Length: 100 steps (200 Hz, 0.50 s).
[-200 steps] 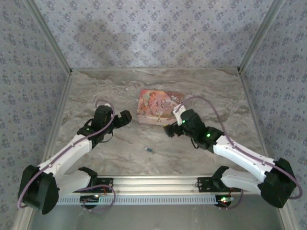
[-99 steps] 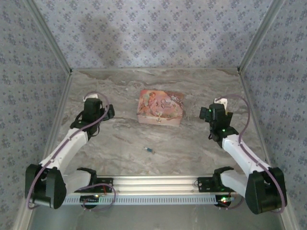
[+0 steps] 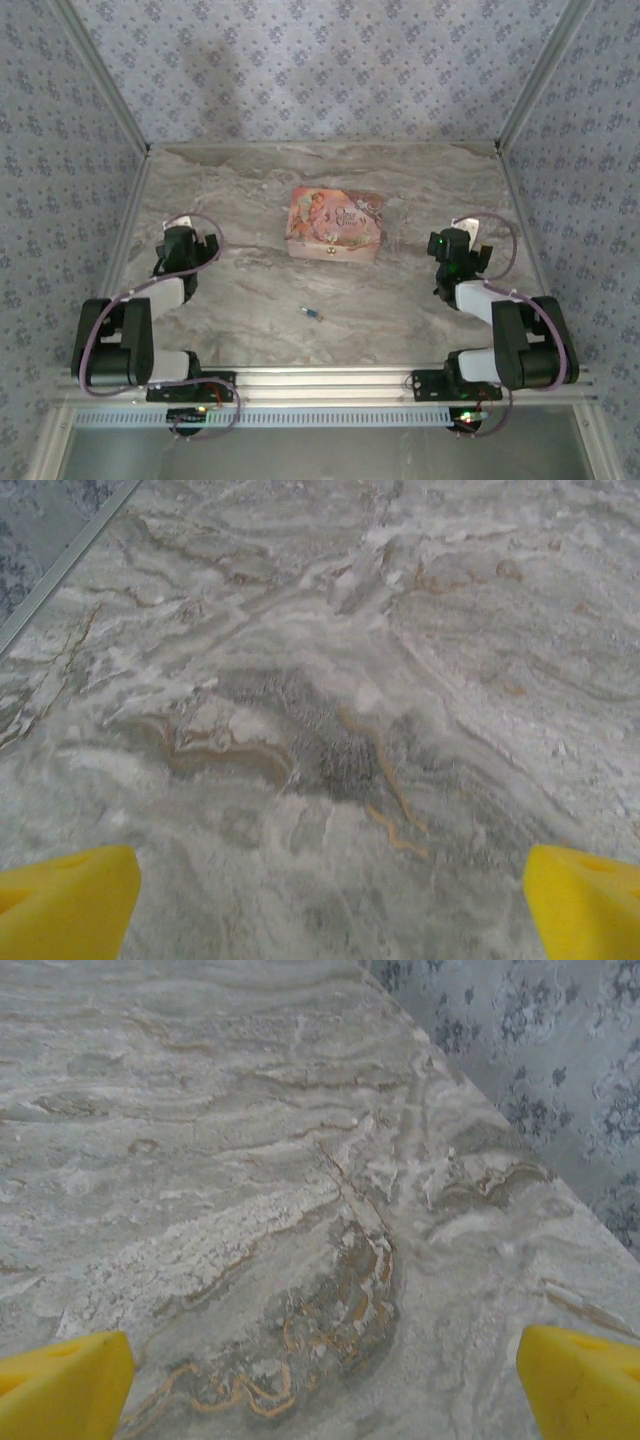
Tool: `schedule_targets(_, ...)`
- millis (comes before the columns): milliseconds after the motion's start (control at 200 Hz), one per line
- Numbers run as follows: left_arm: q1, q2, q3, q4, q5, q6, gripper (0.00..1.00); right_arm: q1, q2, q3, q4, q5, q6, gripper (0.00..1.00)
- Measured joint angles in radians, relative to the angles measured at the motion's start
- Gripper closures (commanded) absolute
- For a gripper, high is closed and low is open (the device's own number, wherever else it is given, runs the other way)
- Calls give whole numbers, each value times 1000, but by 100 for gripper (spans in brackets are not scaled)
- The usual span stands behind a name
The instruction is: Unlock a padlock with a key
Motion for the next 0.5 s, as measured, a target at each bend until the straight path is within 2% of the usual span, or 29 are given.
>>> schedule_targets(160, 6, 59, 13, 112, 69, 58, 2, -6, 64, -16, 196, -31, -50, 0)
schedule_targets(285, 5, 151, -41, 347, 118, 100, 2, -23, 124, -15, 241, -90, -80, 0)
schedule_targets(415, 6, 193, -53, 367, 105, 102, 2, -85, 153, -1, 263, -213, -88, 0)
schedule_targets(500, 6, 193, -53, 387, 97, 102, 2, -98, 183, -5, 306, -227, -89, 0)
